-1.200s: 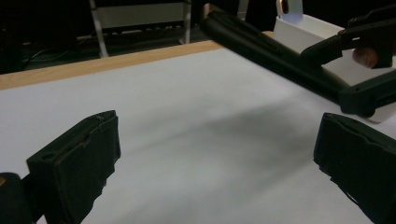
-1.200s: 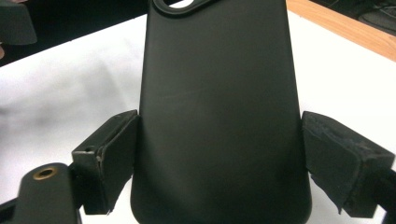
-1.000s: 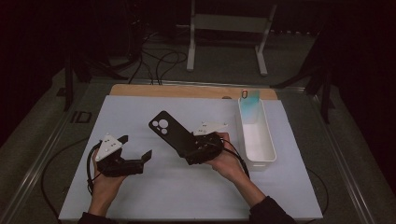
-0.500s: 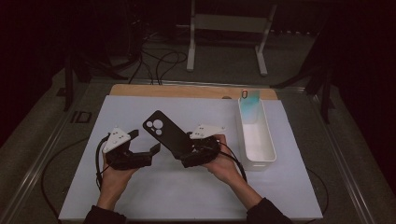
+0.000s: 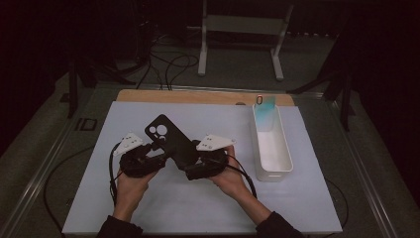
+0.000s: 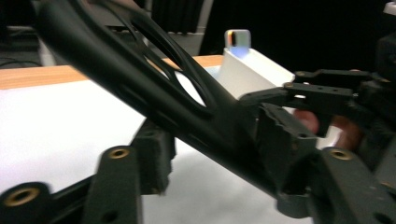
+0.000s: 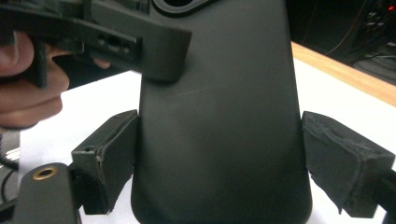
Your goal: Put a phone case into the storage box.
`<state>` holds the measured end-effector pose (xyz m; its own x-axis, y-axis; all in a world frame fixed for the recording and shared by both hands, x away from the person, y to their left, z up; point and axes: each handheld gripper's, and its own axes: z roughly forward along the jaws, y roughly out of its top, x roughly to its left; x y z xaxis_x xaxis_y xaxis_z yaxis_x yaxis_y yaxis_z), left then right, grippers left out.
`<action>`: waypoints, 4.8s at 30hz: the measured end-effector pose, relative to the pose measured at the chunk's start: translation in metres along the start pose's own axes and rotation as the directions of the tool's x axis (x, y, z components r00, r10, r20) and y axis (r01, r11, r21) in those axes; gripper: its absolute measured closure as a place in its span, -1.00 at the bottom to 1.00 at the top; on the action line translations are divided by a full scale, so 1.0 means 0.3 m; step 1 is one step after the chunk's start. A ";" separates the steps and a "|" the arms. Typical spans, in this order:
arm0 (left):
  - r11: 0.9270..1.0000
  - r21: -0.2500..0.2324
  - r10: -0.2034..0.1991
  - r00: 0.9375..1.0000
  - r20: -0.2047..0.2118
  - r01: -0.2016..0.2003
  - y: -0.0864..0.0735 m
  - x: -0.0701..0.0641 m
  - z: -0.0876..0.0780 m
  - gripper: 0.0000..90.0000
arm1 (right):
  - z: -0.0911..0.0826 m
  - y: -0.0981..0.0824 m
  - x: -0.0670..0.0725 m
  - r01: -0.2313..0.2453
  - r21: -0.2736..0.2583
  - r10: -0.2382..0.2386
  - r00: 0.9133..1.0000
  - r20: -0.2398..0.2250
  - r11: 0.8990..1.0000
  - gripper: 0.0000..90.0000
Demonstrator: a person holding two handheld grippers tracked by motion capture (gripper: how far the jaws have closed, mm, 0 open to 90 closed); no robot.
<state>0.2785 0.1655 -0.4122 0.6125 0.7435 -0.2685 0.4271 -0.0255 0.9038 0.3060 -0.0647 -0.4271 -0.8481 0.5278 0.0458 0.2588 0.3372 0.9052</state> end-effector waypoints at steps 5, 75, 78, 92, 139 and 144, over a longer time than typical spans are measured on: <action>1.000 -0.006 -0.012 0.999 0.032 0.012 -0.001 -0.006 0.006 0.40 | 0.013 -0.003 0.009 -0.027 -0.020 0.027 1.000 0.011 0.999 -0.68; 0.994 0.081 0.074 0.997 0.024 -0.076 -0.092 -0.063 0.085 0.90 | -0.019 0.140 0.014 -0.045 -0.106 0.044 0.999 -0.006 0.993 -0.82; 0.993 0.085 0.077 0.997 0.025 -0.079 -0.096 -0.066 0.087 0.90 | -0.014 0.145 0.016 -0.051 -0.111 0.051 0.999 -0.003 0.993 -0.81; 0.992 0.097 0.077 0.997 0.022 -0.079 -0.105 -0.077 0.098 0.90 | 0.006 0.149 0.022 -0.046 -0.098 0.051 0.998 0.046 0.994 -0.76; 0.990 0.098 0.103 0.995 -0.019 -0.101 -0.124 -0.058 0.075 -0.74 | -0.012 0.140 -0.002 -0.068 -0.105 0.076 0.995 0.069 0.992 -0.69; 0.989 0.094 0.118 0.992 -0.035 -0.114 -0.130 -0.044 0.057 -0.89 | -0.015 0.137 -0.007 -0.068 -0.103 0.076 0.994 0.076 0.992 -0.69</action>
<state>0.2650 0.1452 -0.4497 0.6349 0.7582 -0.1485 0.4155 -0.1729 0.8930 0.3165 -0.0554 -0.3881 -0.7885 0.6094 0.0827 0.2672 0.2184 0.9386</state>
